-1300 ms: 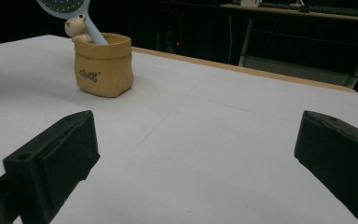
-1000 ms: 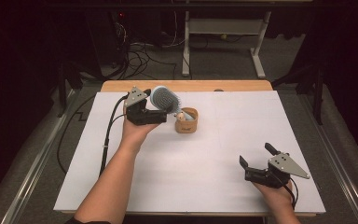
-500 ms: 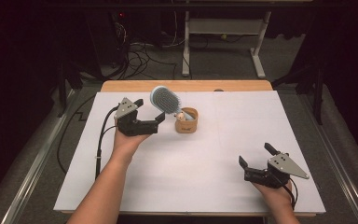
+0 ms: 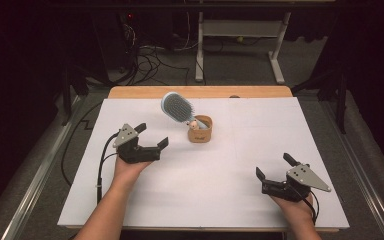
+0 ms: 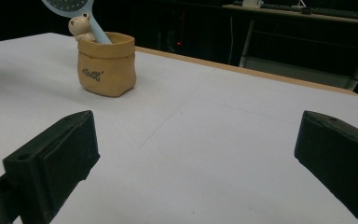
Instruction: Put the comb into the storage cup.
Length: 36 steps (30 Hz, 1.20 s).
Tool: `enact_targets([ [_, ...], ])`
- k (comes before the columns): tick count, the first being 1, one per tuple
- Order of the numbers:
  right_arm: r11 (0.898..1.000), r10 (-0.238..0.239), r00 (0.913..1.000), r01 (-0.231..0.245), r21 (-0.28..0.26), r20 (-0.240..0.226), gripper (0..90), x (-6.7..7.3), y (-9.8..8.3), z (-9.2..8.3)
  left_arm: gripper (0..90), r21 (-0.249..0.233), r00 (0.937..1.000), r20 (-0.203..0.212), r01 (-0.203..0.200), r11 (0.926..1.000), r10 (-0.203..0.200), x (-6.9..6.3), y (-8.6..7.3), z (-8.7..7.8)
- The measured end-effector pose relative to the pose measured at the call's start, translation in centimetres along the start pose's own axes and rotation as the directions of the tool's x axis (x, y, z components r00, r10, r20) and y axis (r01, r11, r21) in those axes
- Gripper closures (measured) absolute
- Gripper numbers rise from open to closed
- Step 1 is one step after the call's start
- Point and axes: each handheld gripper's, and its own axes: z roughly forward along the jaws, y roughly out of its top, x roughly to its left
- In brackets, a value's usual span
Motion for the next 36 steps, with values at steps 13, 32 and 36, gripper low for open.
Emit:
enact_targets([
  [13, 1.000, 0.003, 1.0000, -0.003, -0.009, 0.000, 0.1, 0.0, 0.1, -0.1, 0.4, 0.001, 0.9998, -0.014, -0.011, 0.9999, 0.011, 0.1, -2.1, -3.9],
  [32, 0.999, 0.020, 0.9998, -0.020, -0.031, 0.001, 0.1, 0.0, 0.4, -0.8, 0.4, 0.015, 0.9958, -0.083, -0.037, 0.9992, 0.038, 1.1, -4.5, -9.7],
  [36, 0.999, 0.028, 0.9996, -0.028, -0.045, 0.000, 0.1, 0.0, 0.5, -1.2, 0.4, 0.027, 0.9957, -0.085, -0.034, 0.9991, 0.036, 1.1, -4.5, -9.7],
])
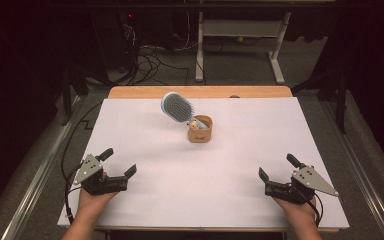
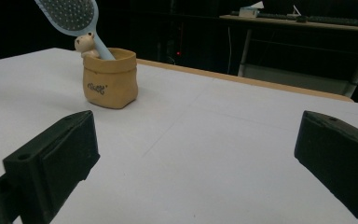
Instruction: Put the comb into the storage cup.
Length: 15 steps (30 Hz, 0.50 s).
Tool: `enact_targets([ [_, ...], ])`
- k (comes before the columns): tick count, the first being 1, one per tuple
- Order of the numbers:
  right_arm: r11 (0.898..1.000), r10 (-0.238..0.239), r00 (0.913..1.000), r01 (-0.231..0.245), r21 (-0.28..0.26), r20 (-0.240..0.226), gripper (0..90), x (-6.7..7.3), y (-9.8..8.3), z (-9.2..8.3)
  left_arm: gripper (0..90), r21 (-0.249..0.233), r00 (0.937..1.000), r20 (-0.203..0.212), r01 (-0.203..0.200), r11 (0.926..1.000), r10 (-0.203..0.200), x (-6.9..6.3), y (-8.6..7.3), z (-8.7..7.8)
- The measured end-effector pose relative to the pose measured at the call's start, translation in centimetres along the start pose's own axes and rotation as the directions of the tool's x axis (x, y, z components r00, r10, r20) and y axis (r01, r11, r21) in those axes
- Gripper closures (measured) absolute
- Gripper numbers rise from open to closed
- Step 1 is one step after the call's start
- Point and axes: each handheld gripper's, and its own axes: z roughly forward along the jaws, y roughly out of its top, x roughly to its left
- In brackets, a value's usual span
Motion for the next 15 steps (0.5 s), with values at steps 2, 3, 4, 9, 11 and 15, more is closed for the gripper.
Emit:
enact_targets([
  [2, 1.000, 0.000, 1.0000, 0.000, 0.000, 0.002, 0.1, 0.02, 0.03, 0.07, 0.4, 0.003, 1.0000, 0.004, -0.005, 1.0000, 0.005, -0.15, 0.05, 0.10],
  [3, 1.000, -0.003, 1.0000, 0.003, 0.004, 0.002, 0.1, 0.00, 0.02, 0.12, 0.4, 0.004, 0.9999, 0.007, -0.011, 0.9999, 0.011, -0.25, 0.05, 0.15],
  [4, 1.000, -0.001, 1.0000, 0.001, 0.005, 0.003, 0.1, 0.01, -0.01, 0.16, 0.4, 0.006, 0.9998, 0.009, -0.018, 0.9998, 0.018, -0.39, 0.06, 0.19],
  [9, 1.000, 0.003, 1.0000, -0.003, 0.010, 0.004, 0.1, -0.04, -0.11, 0.25, 0.4, -0.004, 0.9995, 0.010, -0.030, 0.9995, 0.030, -0.71, 0.15, 0.09],
  [11, 1.000, 0.002, 1.0000, -0.002, 0.011, 0.003, 0.1, -0.07, -0.13, 0.27, 0.4, -0.007, 0.9995, 0.010, -0.032, 0.9995, 0.032, -0.75, 0.17, 0.05],
  [15, 1.000, 0.005, 1.0000, -0.005, 0.009, 0.006, 0.1, -0.11, -0.11, 0.24, 0.4, -0.007, 0.9993, 0.008, -0.036, 0.9993, 0.036, -0.85, 0.17, 0.04],
])
